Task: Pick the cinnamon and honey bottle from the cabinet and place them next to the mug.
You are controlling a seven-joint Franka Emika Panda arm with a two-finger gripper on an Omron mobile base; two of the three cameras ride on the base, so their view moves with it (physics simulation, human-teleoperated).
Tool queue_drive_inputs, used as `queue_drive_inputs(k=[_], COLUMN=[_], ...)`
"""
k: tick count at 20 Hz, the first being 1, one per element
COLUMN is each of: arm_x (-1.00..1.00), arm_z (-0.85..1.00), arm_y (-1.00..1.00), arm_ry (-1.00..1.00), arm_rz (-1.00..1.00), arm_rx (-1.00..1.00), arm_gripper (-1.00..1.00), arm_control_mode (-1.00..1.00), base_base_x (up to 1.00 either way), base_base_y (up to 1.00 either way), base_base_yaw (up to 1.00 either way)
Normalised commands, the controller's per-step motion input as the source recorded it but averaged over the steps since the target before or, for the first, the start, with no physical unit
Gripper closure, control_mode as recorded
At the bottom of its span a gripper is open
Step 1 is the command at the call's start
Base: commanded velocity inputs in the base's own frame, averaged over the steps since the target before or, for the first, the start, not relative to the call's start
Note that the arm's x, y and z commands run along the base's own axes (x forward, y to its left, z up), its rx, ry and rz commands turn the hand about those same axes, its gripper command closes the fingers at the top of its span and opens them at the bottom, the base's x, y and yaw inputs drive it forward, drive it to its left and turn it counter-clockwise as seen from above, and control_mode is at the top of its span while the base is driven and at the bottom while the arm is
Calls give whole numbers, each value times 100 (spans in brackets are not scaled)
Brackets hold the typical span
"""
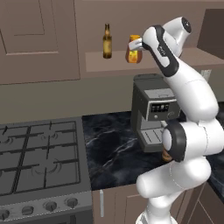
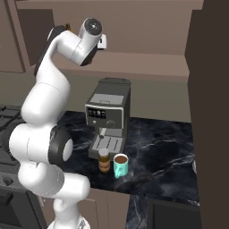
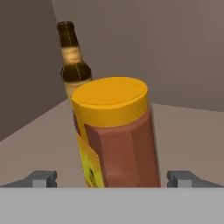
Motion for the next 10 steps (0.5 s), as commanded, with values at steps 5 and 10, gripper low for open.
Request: queue_drive_inputs(k=[5, 10], arm_x=[19, 13], arm_z=[-2, 0], arm_y=[0, 2], arm_ry=[0, 0], arm_rz=[0, 0], arm_rx=[0, 0], arm_gripper=[-100, -100], arm_control_mode=[-100, -100], base_base_x=[0, 0], base_base_y=[0, 0], base_base_yaw=[0, 0])
